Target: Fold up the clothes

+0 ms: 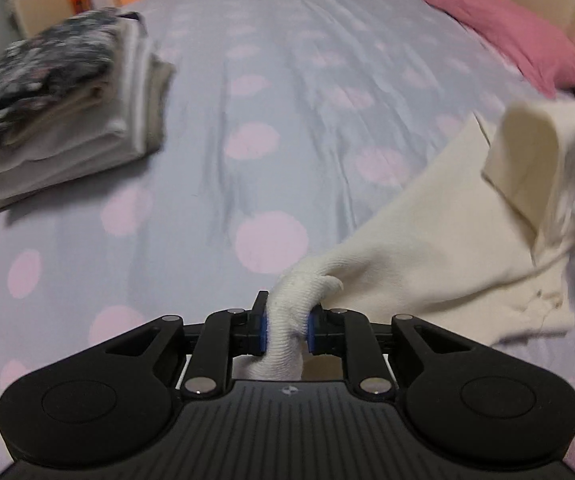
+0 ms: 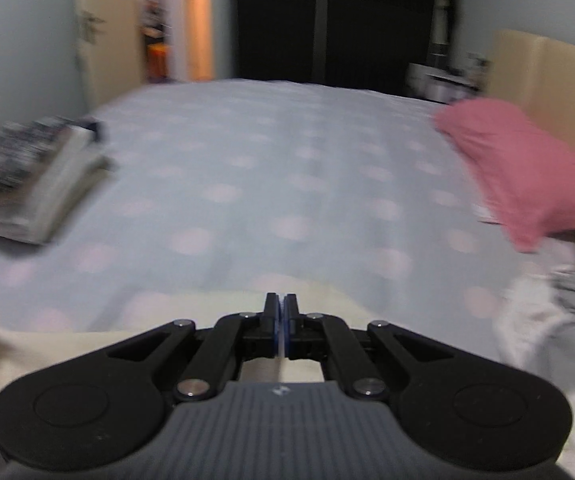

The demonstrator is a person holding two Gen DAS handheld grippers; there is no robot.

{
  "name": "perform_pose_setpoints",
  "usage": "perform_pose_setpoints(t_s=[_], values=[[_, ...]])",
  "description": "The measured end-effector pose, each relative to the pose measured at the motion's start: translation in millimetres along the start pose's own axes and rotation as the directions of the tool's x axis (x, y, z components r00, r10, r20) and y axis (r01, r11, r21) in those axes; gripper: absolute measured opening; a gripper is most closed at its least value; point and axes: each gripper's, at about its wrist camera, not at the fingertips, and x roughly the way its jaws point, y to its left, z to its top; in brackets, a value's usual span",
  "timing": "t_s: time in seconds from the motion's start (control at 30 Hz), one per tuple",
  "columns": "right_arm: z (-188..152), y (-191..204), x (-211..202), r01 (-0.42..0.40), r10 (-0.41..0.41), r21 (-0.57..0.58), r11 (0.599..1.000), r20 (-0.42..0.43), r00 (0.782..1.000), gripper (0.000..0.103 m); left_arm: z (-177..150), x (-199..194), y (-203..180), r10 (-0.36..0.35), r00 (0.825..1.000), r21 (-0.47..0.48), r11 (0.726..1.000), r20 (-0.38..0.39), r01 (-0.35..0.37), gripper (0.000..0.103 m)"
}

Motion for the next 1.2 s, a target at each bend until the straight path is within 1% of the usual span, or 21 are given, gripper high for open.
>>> perform_pose_setpoints(t_s=[0.03, 0.07, 0.1, 0.17, 0.2, 0.27, 0.3, 0.33, 0.37, 0.43, 0.53, 0.6, 0.7, 0.77, 0.8, 0.87, 0.9, 1.0, 1.03, 1.13, 1.2], values=[[-3.7, -9.2, 5.1, 0.037, -0.037, -0.002, 0.999, -0.015, 0.999, 0.003, -1.8, 3.1, -5.6, 0.005, 1.000, 0.034, 0.999, -0.002, -0.005, 0.018], [-7.7, -18.0, 10.7, 0.052, -0.052, 0.001, 0.999, -0.039, 0.998, 0.003, -3.2, 5.0, -11.4, 0.019, 1.000, 0.071, 0.997, 0.002, -0.019, 0.018], [-13.1, -27.3, 15.0, 0.054, -0.053, 0.009, 0.998, -0.067, 0.996, 0.004, -5.0, 6.1, -16.1, 0.032, 0.999, 0.102, 0.994, 0.007, -0.032, 0.021], [-23.9, -40.7, 21.0, 0.084, -0.083, 0.007, 0.996, -0.106, 0.991, 0.008, -7.6, 1.8, -20.9, 0.040, 0.999, 0.133, 0.990, 0.025, -0.043, 0.025], [-30.2, -46.5, 23.4, 0.111, -0.110, -0.004, 0.994, -0.121, 0.987, 0.008, -8.4, -1.7, -22.6, 0.038, 0.999, 0.144, 0.989, 0.037, -0.043, 0.030], [-41.9, -56.9, 24.0, 0.136, -0.136, -0.012, 0.991, -0.130, 0.982, 0.014, -9.8, -12.5, -24.9, 0.031, 0.996, 0.157, 0.987, 0.079, -0.043, 0.043], [-47.8, -62.1, 24.2, 0.145, -0.146, -0.015, 0.989, -0.134, 0.980, 0.014, -10.8, -18.0, -26.9, 0.026, 0.995, 0.166, 0.985, 0.098, -0.042, 0.055], [-54.5, -66.7, 23.6, 0.135, -0.134, -0.008, 0.991, -0.134, 0.982, 0.015, -12.1, -22.7, -30.3, 0.016, 0.994, 0.181, 0.983, 0.110, -0.035, 0.058], [-60.9, -70.9, 23.0, 0.121, -0.120, -0.002, 0.993, -0.135, 0.984, 0.016, -13.5, -27.5, -33.7, 0.005, 0.992, 0.196, 0.980, 0.122, -0.029, 0.058], [-70.7, -73.2, 22.2, 0.058, -0.058, -0.006, 0.998, -0.146, 0.988, 0.021, -15.4, -30.0, -44.3, -0.025, 0.994, 0.236, 0.972, 0.107, -0.001, 0.057], [-79.8, -59.6, 23.0, -0.061, 0.043, -0.115, 0.992, -0.153, 0.987, 0.021, -27.5, -20.6, -65.6, -0.052, 0.996, 0.306, 0.952, 0.076, 0.026, 0.057], [-90.0, -43.0, 20.0, -0.127, 0.096, -0.209, 0.970, -0.153, 0.984, 0.021, -37.4, -12.9, -80.4, -0.065, 0.996, 0.353, 0.935, 0.057, 0.041, 0.057], [-105.7, -21.4, 18.0, -0.196, 0.147, -0.298, 0.934, -0.178, 0.973, 0.021, -52.2, -1.3, -102.5, -0.082, 0.996, 0.420, 0.905, 0.029, 0.063, 0.057], [-116.4, -8.3, 19.1, -0.234, 0.170, -0.364, 0.902, -0.201, 0.965, 0.021, -62.0, 6.4, -117.2, -0.093, 0.996, 0.464, 0.882, 0.009, 0.078, 0.056], [-122.1, -2.5, 19.3, -0.247, 0.175, -0.398, 0.883, -0.210, 0.962, 0.021, -67.3, 10.7, -123.4, -0.089, 0.996, 0.488, 0.869, 0.001, 0.077, 0.055], [-133.7, 8.1, 20.5, -0.262, 0.173, -0.461, 0.848, -0.226, 0.959, 0.021, -82.0, 20.3, -133.9, -0.039, 0.999, 0.559, 0.828, 0.005, 0.029, 0.054], [-137.9, 10.8, 22.1, -0.259, 0.164, -0.483, 0.836, -0.231, 0.959, 0.021, -89.4, 24.5, -139.4, -0.012, 1.000, 0.597, 0.802, 0.013, 0.002, 0.050], [-151.4, 18.6, 25.8, -0.260, 0.145, -0.541, 0.800, -0.246, 0.958, 0.023, -108.6, 34.8, -152.9, 0.055, 0.997, 0.694, 0.716, 0.056, -0.079, 0.047], [-155.6, 21.1, 26.2, -0.257, 0.138, -0.566, 0.783, -0.246, 0.960, 0.024, -113.3, 37.6, -156.7, 0.071, 0.995, 0.713, 0.693, 0.073, -0.102, 0.044], [-167.9, 28.6, 27.1, -0.249, 0.116, -0.636, 0.730, -0.244, 0.963, 0.026, -125.8, 45.3, -169.4, 0.103, 0.986, 0.771, 0.614, 0.134, -0.169, 0.042], [-174.0, 31.8, 26.6, -0.239, 0.105, -0.676, 0.697, -0.233, 0.967, 0.028, -132.4, 49.8, -175.7, 0.119, 0.977, 0.797, 0.566, 0.175, -0.211, 0.040]])
